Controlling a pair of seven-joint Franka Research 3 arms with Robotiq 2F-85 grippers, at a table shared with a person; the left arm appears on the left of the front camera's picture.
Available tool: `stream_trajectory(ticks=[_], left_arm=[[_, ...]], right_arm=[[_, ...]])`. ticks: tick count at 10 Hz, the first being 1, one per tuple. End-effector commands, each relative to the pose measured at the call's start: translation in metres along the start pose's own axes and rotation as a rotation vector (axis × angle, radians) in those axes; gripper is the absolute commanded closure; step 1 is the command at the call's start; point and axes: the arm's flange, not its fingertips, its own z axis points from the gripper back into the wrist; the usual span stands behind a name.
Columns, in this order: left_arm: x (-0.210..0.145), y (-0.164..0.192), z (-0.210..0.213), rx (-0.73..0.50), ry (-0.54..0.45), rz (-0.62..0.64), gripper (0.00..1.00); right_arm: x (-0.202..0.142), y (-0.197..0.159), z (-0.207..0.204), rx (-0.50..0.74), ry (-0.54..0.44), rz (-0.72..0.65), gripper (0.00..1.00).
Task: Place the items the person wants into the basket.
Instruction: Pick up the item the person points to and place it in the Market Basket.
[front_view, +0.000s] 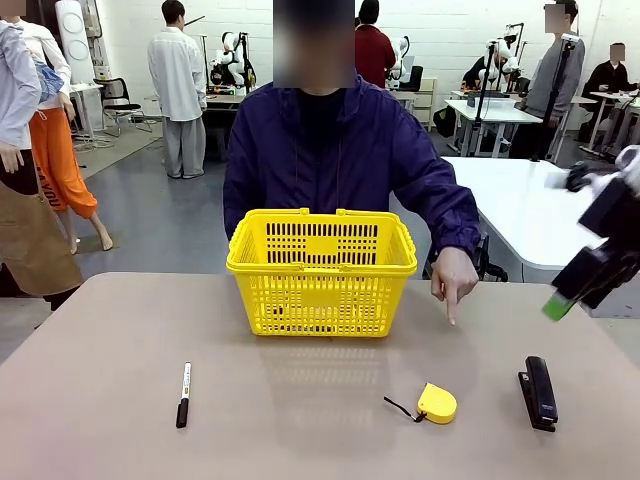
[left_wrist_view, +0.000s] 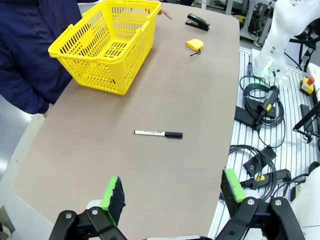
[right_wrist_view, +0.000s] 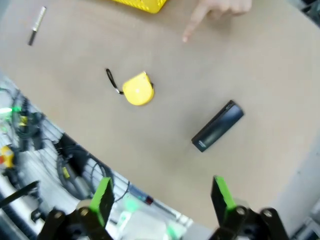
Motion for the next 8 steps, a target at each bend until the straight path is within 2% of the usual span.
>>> stream_trajectory(ticks=[1, 3, 5, 6, 8], left_arm=[[-0.003, -0.001, -0.001, -0.008, -0.021, -0.022, 0.0], [-0.003, -0.001, -0.001, -0.008, -0.021, -0.022, 0.0], [-0.003, -0.001, -0.001, -0.008, -0.021, -0.022, 0.0], [-0.003, -0.001, -0.001, -0.008, -0.021, -0.022, 0.0], [-0.003, -0.001, -0.001, -0.008, -0.021, -0.022, 0.0]], right_arm=[[0.012, 0.013, -0.032, -0.063, 0.056, -0.004, 0.0], [0.018, 0.028, -0.049, -0.068, 0.075, 0.024, 0.0], [0.016, 0.026, -0.036, -0.014, 0.036, 0.036, 0.0], [0.016, 0.031, -0.049, -0.037, 0.075, 0.041, 0.0], [0.016, 0.031, -0.049, -0.037, 0.075, 0.041, 0.0]])
